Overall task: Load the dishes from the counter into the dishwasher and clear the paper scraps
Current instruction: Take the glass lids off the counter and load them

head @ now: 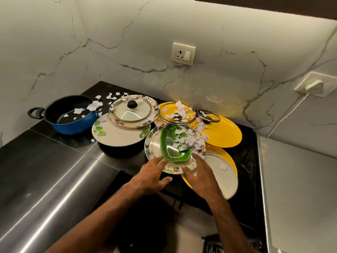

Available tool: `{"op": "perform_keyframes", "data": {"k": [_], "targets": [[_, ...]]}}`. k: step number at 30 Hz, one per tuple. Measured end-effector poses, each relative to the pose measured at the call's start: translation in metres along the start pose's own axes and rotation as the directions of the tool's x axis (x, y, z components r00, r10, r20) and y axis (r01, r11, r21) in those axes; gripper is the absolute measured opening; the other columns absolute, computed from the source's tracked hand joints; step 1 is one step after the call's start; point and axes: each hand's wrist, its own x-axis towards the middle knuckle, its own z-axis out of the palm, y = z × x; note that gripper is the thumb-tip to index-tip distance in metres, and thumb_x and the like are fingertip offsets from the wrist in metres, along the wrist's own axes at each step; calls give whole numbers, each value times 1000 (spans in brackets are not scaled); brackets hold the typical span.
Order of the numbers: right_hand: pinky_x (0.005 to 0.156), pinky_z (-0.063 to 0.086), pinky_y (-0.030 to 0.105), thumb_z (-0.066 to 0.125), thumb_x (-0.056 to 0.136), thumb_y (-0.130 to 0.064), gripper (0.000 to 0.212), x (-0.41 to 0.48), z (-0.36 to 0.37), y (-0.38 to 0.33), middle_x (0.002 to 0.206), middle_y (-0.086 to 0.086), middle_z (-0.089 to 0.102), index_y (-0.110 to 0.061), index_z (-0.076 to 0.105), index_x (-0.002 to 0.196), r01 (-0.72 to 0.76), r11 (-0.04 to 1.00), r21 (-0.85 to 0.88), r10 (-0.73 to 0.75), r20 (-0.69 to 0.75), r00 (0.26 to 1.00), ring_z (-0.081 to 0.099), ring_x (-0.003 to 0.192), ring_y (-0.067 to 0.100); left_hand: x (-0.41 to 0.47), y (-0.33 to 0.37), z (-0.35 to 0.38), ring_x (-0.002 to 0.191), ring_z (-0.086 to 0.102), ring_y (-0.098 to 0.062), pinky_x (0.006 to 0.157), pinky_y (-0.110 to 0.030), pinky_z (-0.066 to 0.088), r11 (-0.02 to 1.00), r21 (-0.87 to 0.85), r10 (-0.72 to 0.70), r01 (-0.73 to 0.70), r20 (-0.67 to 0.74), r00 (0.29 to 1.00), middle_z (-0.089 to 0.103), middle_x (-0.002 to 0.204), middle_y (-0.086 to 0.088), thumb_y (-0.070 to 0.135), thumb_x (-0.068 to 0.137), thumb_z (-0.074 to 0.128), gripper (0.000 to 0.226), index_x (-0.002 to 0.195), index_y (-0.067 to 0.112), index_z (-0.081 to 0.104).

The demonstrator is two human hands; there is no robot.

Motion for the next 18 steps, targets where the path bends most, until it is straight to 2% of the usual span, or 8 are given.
{"op": "perform_keyframes", "data": {"k": [6,10,14,18], "targets": [[115,34,31,64,98,-47,68,43,42,-36,159,-1,43,-23,39,156,2,999,-54,0,42,999,40,144,17,34,-45,-34,155,15,-22,125,-46,19,998,44,36,-36,14,999,16,169,0,56,95,59,80,161,27,23],[120,34,35,67,96,-46,74,68,68,-48,161,-1,40,-22,35,158,15,993,-115,2,151,989,37,146,16,58,-71,-45,155,15,-22,124,-49,22,998,59,28,-30,28,999,17,169,0,59,94,58,82,161,25,24],[121,32,39,69,93,-45,83,103,79,-57,163,5,34,-15,29,160,59,957,-284,20,268,963,33,149,24,83,-87,-56,153,21,-24,124,-44,25,998,64,-16,13,45,999,21,168,-3,60,92,60,85,160,21,28],[115,39,45,75,86,-49,90,144,87,-61,158,12,37,-13,31,156,76,903,-422,93,366,926,39,143,31,111,-100,-70,148,30,-31,119,-49,32,995,49,-87,84,54,995,26,165,-8,64,86,62,90,159,24,29]]}}
